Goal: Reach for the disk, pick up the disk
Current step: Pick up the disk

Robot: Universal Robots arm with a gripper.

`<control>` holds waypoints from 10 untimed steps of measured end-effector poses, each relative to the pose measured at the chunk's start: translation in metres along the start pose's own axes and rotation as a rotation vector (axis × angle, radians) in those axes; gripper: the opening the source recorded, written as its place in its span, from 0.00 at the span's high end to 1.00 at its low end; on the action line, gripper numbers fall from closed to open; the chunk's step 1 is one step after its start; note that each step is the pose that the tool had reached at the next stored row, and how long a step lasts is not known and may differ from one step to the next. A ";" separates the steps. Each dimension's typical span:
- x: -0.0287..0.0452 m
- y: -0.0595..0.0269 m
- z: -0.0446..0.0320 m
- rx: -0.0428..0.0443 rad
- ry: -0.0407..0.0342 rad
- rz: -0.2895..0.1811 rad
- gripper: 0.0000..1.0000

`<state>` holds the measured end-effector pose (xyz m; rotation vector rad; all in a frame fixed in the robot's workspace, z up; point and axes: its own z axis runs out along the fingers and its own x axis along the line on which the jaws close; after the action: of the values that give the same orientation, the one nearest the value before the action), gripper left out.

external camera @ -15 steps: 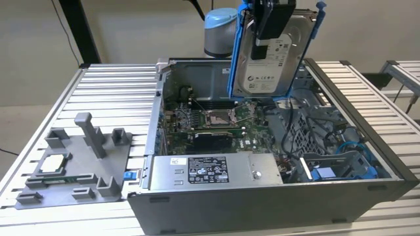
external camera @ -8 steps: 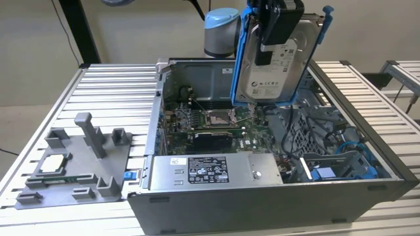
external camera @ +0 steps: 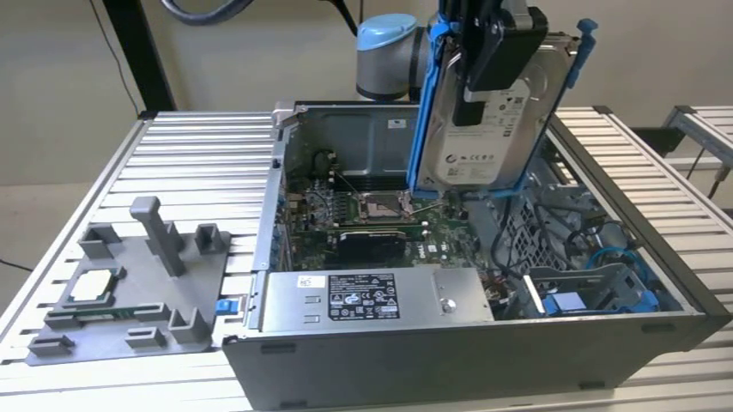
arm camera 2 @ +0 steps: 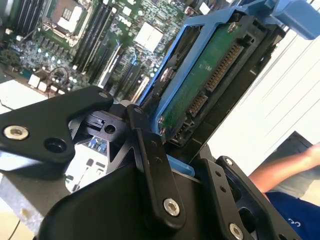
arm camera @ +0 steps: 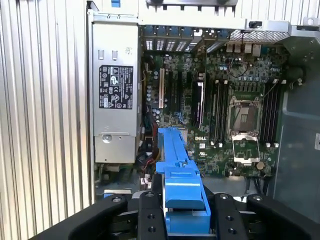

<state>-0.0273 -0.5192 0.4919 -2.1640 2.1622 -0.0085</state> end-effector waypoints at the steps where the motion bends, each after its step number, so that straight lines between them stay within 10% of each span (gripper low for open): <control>1: 0.0020 -0.0003 0.0000 0.0000 0.0000 0.000 1.00; 10: 0.0182 -0.0027 0.0003 0.0000 0.0000 0.000 1.00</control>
<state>-0.0245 -0.5374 0.4907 -2.1639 2.1623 -0.0084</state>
